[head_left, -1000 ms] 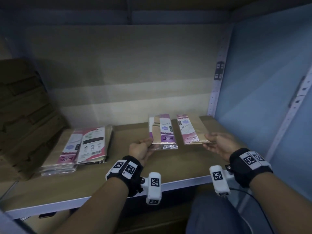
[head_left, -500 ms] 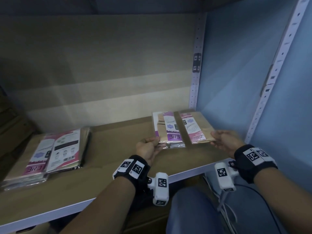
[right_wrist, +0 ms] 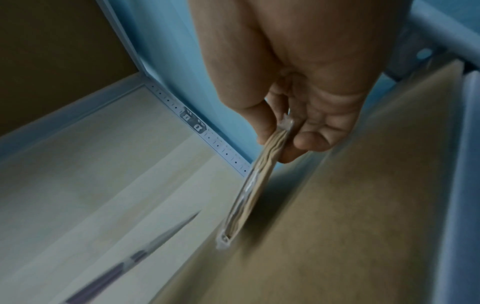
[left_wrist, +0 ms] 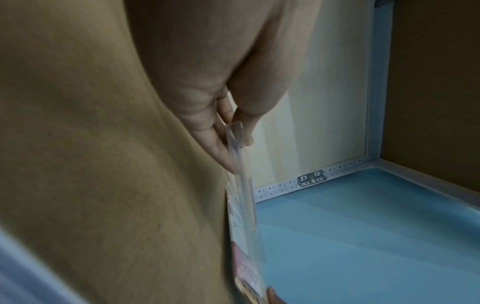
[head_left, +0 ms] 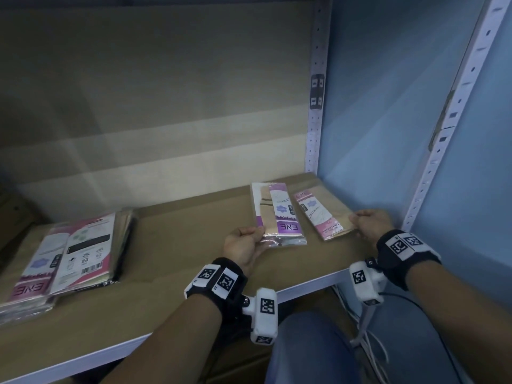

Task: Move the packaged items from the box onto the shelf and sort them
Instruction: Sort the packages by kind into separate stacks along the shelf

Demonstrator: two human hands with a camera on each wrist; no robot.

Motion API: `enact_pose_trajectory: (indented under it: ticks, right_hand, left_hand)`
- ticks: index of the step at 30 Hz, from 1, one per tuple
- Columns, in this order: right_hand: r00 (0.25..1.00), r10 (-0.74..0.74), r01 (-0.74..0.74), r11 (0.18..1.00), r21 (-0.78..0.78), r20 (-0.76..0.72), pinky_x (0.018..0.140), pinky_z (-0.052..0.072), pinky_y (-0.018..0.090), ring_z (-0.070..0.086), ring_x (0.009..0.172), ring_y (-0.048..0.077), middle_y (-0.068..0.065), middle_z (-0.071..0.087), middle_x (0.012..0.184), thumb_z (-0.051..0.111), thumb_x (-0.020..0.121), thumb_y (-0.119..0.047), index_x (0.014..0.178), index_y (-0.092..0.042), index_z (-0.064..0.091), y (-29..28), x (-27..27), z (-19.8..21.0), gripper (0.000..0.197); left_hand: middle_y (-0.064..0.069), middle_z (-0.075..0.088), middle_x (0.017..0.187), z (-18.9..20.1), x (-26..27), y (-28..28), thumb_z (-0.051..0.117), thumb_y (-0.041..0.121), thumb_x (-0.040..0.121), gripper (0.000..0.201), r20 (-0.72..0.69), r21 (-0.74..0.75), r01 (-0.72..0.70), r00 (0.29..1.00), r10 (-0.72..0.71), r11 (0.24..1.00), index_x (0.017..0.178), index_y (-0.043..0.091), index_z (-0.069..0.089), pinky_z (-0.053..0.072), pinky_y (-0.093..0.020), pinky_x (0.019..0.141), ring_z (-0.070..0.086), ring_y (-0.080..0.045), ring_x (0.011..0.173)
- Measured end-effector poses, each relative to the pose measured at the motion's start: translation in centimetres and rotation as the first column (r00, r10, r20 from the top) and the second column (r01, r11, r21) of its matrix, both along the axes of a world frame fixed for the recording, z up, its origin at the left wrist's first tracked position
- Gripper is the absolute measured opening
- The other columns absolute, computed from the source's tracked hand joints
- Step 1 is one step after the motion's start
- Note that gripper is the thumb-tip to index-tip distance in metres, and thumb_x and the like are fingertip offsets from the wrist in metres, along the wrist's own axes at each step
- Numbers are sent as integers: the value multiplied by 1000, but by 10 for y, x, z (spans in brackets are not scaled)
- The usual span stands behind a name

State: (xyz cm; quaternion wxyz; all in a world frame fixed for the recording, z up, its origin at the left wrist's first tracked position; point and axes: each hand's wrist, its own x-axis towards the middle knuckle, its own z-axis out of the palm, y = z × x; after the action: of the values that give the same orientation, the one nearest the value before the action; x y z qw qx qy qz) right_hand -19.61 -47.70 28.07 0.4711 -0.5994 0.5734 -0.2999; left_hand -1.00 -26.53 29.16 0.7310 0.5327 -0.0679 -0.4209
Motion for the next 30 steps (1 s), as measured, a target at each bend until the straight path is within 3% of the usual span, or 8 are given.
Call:
enact_pose_trajectory:
  ticks: [3,5,9,15,19,22,26,30]
  right_hand:
    - [998,-23,21,999,-35,-59,67,55,32,58,68,25,9,63,76,66,83,-13,99,-4,68,-8,3,-3,18]
    - [994,-34,28,998,-58,-108,83,49,33,59,81,24,11,65,87,66,82,-12,101,-3,70,-12,4,-5,21]
    - [984,-38,25,996,-80,-176,82,43,26,63,95,30,18,69,100,60,82,-5,98,-1,70,-7,4,0,20]
    - [946,-16,-24,992,-121,-322,80,46,25,64,95,32,17,69,96,59,80,-9,96,-1,70,9,6,13,21]
    - [926,2,-72,983,-170,-378,89,51,37,59,102,33,11,69,97,59,74,-27,93,-13,71,16,9,16,26]
    - [969,89,-131,976,-177,-229,85,50,30,63,97,28,8,70,102,62,83,-23,96,-14,71,31,20,25,19]
    - [963,203,-215,976,46,177,64,51,30,65,75,24,5,69,90,66,86,-22,99,-10,65,62,37,41,17]
    - [902,305,-362,920,153,305,77,56,39,68,84,25,10,71,97,68,84,-9,103,-9,61,87,49,45,20]
  left_hand:
    - [-27,61,114,0,2,0,60,-4,88,21,4,-6,-18,1000,18,1000,107,-2,52,58,-24,55,68,-31,84]
    - [-26,61,112,0,3,0,59,-5,88,22,9,-7,-19,1000,20,1000,109,-2,52,58,-24,52,67,-29,81]
    - [-23,62,106,-3,5,-1,59,-5,88,23,10,-7,-22,1000,22,1000,110,-3,52,57,-23,51,67,-29,78]
    - [-23,61,107,-2,2,-3,59,-5,88,16,4,2,-9,1000,9,1000,101,-1,52,59,-24,54,67,-29,81]
    - [-25,62,110,1,-1,-2,59,-5,88,12,9,-10,6,1000,-5,1000,96,1,51,61,-29,59,67,-29,82]
    - [-24,62,107,4,-4,0,58,-5,88,12,-5,-28,13,1000,-13,1000,96,1,51,61,-29,59,67,-29,83]
    - [-24,62,106,8,-8,3,59,-5,88,11,-9,-61,4,1000,-4,998,94,0,51,59,-26,55,67,-31,84]
    - [-26,61,111,10,-10,4,59,-4,88,12,-8,-64,27,1000,-27,998,91,2,50,61,-33,68,66,-37,97]
